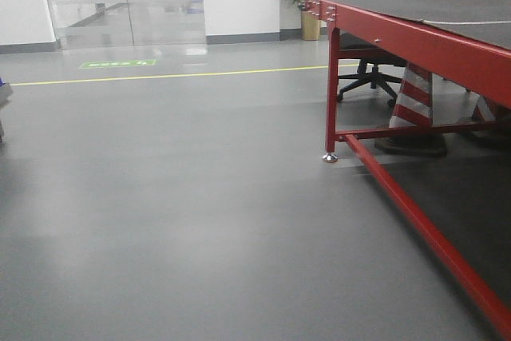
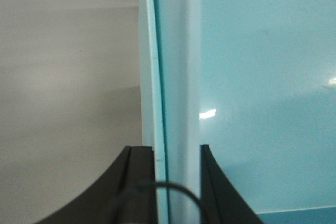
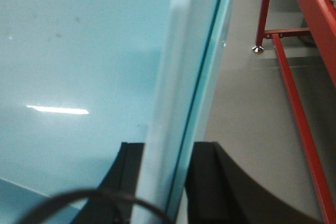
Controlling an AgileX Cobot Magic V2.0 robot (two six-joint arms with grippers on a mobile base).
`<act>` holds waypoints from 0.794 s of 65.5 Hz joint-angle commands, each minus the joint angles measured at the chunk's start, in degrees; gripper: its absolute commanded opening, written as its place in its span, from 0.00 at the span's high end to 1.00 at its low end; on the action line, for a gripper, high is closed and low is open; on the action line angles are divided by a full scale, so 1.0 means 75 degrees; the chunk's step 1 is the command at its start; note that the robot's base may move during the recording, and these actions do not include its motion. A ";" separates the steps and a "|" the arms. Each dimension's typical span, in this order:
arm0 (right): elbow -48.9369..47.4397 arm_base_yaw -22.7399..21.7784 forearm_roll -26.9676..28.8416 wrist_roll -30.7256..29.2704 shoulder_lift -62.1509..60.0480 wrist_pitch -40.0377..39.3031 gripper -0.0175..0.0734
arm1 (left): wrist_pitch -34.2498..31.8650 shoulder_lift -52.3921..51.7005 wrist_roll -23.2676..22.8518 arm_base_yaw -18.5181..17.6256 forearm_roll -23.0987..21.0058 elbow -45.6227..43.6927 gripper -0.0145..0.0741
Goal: Move two blue bins to right shelf middle
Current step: 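Drive the base across the floor holding the bin in both grippers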
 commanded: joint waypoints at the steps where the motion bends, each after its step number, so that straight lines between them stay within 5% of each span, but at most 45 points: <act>1: -0.0110 0.0054 0.0349 -0.0186 -0.0141 -0.0574 0.98 | -0.0783 -0.0076 0.0055 -0.0055 -0.0330 -0.0124 0.96; 52: -0.0110 0.0054 0.0349 -0.0186 -0.0141 -0.0574 0.98 | -0.0783 -0.0076 0.0055 -0.0055 -0.0330 -0.0124 0.96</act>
